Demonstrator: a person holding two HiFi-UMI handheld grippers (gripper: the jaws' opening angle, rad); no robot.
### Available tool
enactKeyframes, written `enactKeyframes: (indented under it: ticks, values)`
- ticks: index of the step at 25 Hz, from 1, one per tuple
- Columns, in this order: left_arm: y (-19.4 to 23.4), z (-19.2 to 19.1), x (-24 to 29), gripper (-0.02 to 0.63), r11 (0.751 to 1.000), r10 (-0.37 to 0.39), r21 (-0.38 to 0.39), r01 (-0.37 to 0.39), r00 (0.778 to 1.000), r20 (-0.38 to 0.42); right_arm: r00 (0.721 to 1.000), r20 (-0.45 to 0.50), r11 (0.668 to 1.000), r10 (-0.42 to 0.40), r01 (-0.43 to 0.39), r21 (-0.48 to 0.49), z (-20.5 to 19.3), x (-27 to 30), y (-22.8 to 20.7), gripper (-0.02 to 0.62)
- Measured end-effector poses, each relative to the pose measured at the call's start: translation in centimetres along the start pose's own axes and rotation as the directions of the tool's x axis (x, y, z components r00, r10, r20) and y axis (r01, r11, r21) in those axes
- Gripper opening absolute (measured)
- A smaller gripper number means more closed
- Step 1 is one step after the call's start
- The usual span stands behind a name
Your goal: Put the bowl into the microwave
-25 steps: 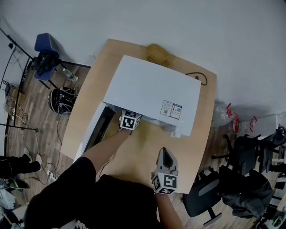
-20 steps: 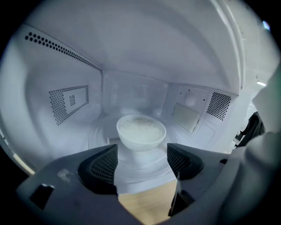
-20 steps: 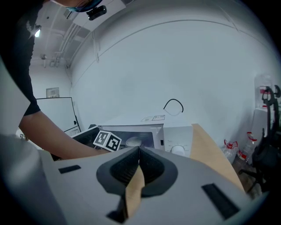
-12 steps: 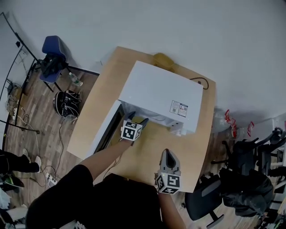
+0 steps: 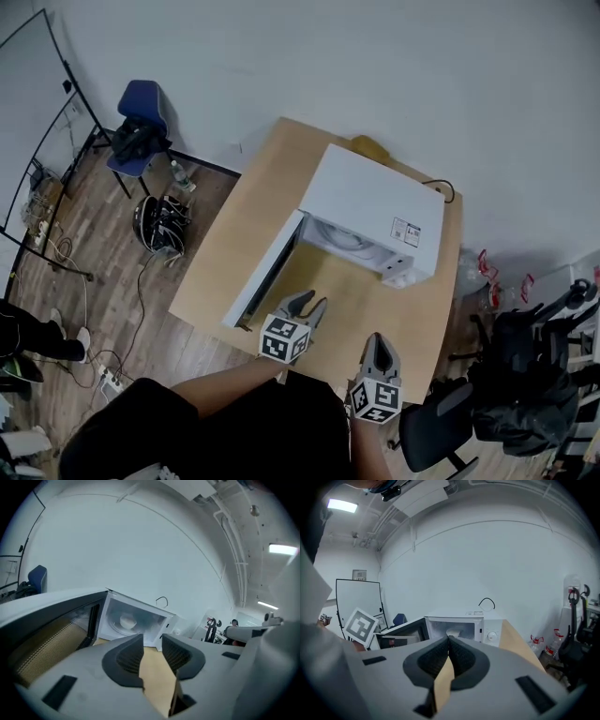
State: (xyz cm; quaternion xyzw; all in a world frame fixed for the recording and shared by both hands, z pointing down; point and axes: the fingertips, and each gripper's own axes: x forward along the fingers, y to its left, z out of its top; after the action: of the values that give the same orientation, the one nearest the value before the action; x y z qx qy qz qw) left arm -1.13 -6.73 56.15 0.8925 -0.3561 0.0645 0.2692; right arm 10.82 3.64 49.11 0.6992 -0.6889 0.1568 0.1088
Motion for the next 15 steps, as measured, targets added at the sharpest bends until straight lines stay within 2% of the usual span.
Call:
enactKeyframes:
  ticks: [1, 2, 5, 9, 15]
  values:
    - [-0.4, 0.0, -1.5, 0.103, 1.0, -0.013, -0.007, 0.014, 1.0, 0.022, 1.0, 0.001, 1.0, -0.011, 0.011, 0.0, -0.1, -0.7, 0.4, 0.06]
    - [-0.7, 0.0, -2.9, 0.087, 1.0, -0.024, -0.012, 0.024, 0.999, 0.038, 1.0, 0.003, 1.0, -0.026, 0.026, 0.004, -0.2, -1.3, 0.8, 0.06]
    - [-2.0, 0.2, -6.5, 0.051, 0.998, -0.058, 0.022, 0.057, 0.996, 0.066, 0.998, 0.015, 0.998, -0.061, 0.06, 0.034, -0.3, -2.9, 1.8, 0.06]
    - [-4.5, 2.1, -9.6, 0.02, 0.988, -0.142, 0.081, 0.133, 0.982, 0.123, 0.999, 0.034, 0.999, -0.034, 0.034, -0.02, -0.1, -4.0, 4.0, 0.06]
    - [-5.6, 4.2, -12.4, 0.018, 0.982, -0.09, 0.179, 0.064, 0.986, 0.142, 0.996, 0.084, 0.998, 0.006, -0.001, -0.06, 1.0, -5.0, 6.1, 0.06]
